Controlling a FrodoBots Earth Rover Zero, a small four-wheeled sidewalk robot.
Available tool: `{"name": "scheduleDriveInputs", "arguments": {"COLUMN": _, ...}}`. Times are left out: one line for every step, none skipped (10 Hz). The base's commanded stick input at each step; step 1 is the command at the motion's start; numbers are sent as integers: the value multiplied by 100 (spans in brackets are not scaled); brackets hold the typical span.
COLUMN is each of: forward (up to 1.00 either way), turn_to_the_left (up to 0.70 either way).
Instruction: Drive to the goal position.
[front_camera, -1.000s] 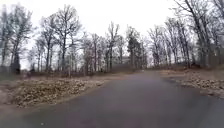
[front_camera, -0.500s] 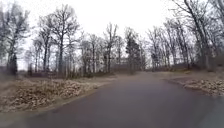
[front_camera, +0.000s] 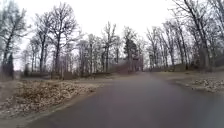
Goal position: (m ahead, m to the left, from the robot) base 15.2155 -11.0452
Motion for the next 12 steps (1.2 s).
{"name": "scheduleDriveInputs", "arguments": {"forward": 100, "turn_to_the_left": 0}}
{"name": "scheduleDriveInputs", "arguments": {"forward": 100, "turn_to_the_left": 0}}
{"name": "scheduleDriveInputs", "arguments": {"forward": 100, "turn_to_the_left": -1}}
{"name": "scheduleDriveInputs", "arguments": {"forward": 100, "turn_to_the_left": -2}}
{"name": "scheduleDriveInputs", "arguments": {"forward": 100, "turn_to_the_left": -3}}
{"name": "scheduleDriveInputs", "arguments": {"forward": 100, "turn_to_the_left": -4}}
{"name": "scheduleDriveInputs", "arguments": {"forward": 100, "turn_to_the_left": -6}}
{"name": "scheduleDriveInputs", "arguments": {"forward": 100, "turn_to_the_left": -7}}
{"name": "scheduleDriveInputs", "arguments": {"forward": 100, "turn_to_the_left": -30}}
{"name": "scheduleDriveInputs", "arguments": {"forward": 100, "turn_to_the_left": -40}}
{"name": "scheduleDriveInputs", "arguments": {"forward": 100, "turn_to_the_left": -40}}
{"name": "scheduleDriveInputs", "arguments": {"forward": 100, "turn_to_the_left": -4}}
